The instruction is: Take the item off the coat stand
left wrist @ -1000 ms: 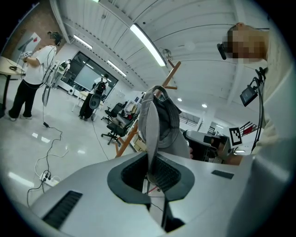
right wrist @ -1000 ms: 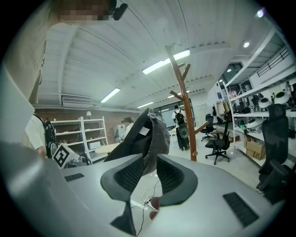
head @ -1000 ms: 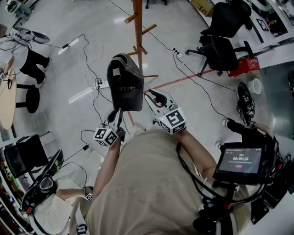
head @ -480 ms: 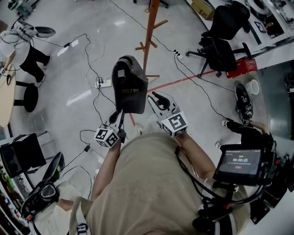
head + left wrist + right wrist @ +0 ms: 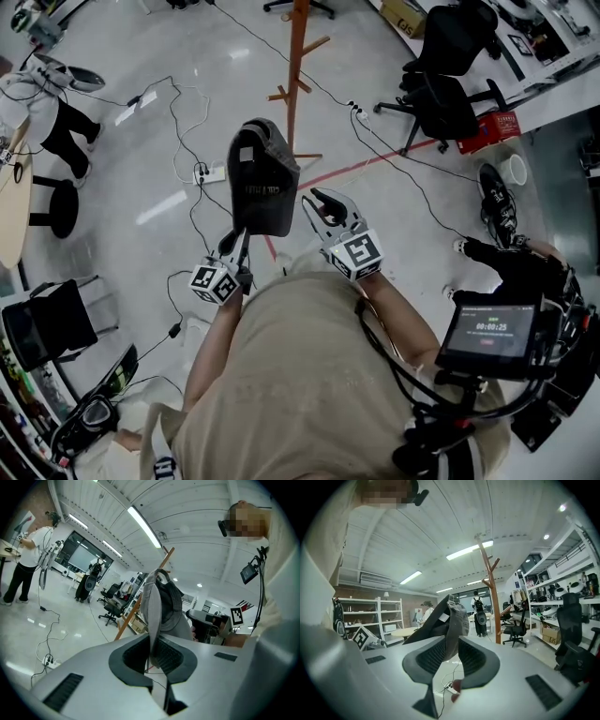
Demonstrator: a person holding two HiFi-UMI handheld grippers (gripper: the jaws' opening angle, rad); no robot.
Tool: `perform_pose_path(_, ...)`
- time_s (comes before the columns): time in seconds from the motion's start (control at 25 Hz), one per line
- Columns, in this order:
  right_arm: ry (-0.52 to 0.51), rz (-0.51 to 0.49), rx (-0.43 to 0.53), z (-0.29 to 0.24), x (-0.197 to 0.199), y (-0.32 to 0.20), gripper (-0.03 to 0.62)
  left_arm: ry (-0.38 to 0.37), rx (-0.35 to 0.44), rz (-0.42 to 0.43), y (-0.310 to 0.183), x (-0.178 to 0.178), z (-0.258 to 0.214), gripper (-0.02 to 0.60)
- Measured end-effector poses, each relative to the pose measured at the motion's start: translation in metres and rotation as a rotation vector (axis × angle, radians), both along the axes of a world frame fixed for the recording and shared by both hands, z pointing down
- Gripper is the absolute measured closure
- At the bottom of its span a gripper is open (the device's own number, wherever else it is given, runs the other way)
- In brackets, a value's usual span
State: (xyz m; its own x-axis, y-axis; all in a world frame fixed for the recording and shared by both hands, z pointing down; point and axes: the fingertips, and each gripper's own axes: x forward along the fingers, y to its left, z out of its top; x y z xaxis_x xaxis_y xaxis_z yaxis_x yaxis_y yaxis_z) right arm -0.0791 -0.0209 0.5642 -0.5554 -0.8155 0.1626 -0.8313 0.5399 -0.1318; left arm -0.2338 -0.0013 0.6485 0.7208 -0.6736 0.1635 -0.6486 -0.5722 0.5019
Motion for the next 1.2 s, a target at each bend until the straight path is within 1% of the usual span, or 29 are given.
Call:
perform_pose_path(0.16, 0.002, 0.004, -0.002, -0.003, 0.008, -0.002, 0.505, -0.002, 0.001, -0.004, -0.007, 0.003, -0.005, 0.548)
perform_pose_path(0.36, 0.016, 0.01, 0.014, -0.014, 0.027, 0.001, 0.505, -0.006, -0.007, -0.012, -0.006, 0.025, -0.01, 0.548)
perform_pose_path(0.52, 0.027, 0.018, 0.008, -0.013, 0.035, 0.004, 0.505, 0.01, -0.026, 0.009, -0.003, 0.04, -0.004, 0.548)
perform_pose_path(0.72, 0.038, 0.035, -0.003, -0.015, 0.049, 0.006, 0.505, 0.013, -0.026, 0.046, -0.002, 0.058, -0.01, 0.547)
perform_pose_path(0.84, 0.038, 0.044, -0.004, -0.004, 0.057, 0.011, 0.505, 0.011, -0.025, 0.052, 0.001, 0.066, 0.0, 0.547)
perform_pose_path(0.96, 0.031, 0.047, -0.006, 0.002, 0.074, 0.022, 0.505, 0.006, -0.032, 0.038, 0.008, 0.081, 0.008, 0.547)
perform_pose_path(1.2, 0.03, 0.047, -0.016, -0.002, 0.076, 0.021, 0.505, 0.007, -0.054, 0.011, 0.002, 0.076, 0.005, 0.548)
